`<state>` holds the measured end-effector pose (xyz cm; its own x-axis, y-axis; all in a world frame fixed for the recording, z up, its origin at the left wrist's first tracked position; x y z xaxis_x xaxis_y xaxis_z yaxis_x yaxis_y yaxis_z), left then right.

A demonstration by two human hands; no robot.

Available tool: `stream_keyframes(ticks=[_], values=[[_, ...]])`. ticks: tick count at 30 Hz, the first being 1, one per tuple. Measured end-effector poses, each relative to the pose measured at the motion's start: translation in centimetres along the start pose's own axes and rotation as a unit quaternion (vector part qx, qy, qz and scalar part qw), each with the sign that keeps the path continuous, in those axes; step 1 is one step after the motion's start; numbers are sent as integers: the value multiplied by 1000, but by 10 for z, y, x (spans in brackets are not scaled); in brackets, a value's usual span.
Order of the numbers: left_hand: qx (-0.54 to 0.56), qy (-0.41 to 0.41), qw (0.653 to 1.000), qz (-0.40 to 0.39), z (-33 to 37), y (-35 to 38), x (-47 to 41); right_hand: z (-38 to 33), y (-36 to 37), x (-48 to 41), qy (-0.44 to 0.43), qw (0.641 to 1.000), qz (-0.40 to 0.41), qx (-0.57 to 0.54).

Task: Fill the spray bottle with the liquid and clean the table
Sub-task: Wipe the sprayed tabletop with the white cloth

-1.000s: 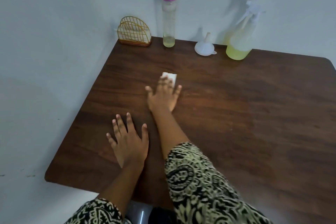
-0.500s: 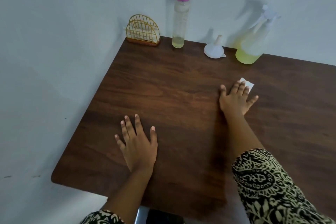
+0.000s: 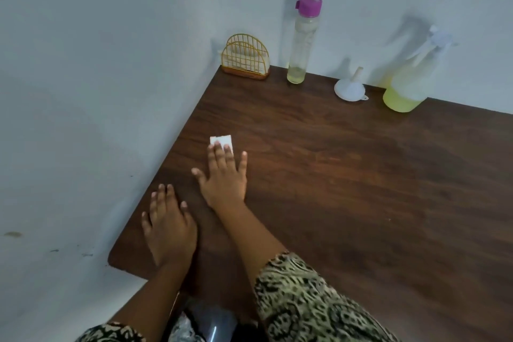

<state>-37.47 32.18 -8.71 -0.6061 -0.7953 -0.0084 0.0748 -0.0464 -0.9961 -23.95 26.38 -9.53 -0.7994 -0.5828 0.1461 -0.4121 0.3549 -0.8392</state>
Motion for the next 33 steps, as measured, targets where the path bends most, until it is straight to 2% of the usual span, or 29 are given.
stream_keyframes(ticks=[2, 4, 6, 8, 10, 14, 17, 21, 26, 29, 33], values=[[1, -5, 1000, -7, 2, 1, 1, 35, -17, 19, 40, 998, 46, -15], [0, -10, 1000, -11, 2, 0, 1, 88, -44, 41, 120, 988, 99, -11], [8, -8, 1000, -6, 1, -1, 1, 128, -61, 62, 195, 974, 111, -2], [27, -11, 1000, 4, -1, -2, 1, 131, -61, 74, 224, 969, 108, -1], [56, -18, 998, 24, -5, -3, 3, 100, -46, 75, 201, 974, 106, -24], [137, -41, 988, 57, -14, -7, 2, 8, 9, 66, 63, 996, 34, -45], [151, -38, 986, 66, -16, -9, 2, -6, 18, 66, 33, 999, -3, -33], [92, -3, 995, 45, -8, -6, 2, 50, -9, 90, 65, 997, 44, -20], [29, 32, 999, 13, 0, -4, 6, 155, -66, 138, 174, 980, 92, -1], [5, 60, 998, 12, 5, -7, 12, 196, -91, 165, 213, 975, 63, -4], [-18, 107, 994, 18, 12, -10, 27, 205, -124, 174, 199, 979, 28, -29]])
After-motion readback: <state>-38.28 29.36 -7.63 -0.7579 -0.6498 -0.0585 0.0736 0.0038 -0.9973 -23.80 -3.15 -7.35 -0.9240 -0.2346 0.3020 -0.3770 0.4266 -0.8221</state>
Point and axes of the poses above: each hand's wrist, its own x-axis away from the middle knuckle, its own y-axis out of the palm, z = x × y, the point moved 8 cm from there along -x, towards the middle knuckle, and after that the axes turned 15 degrees about -x, right-handed, at the moved point
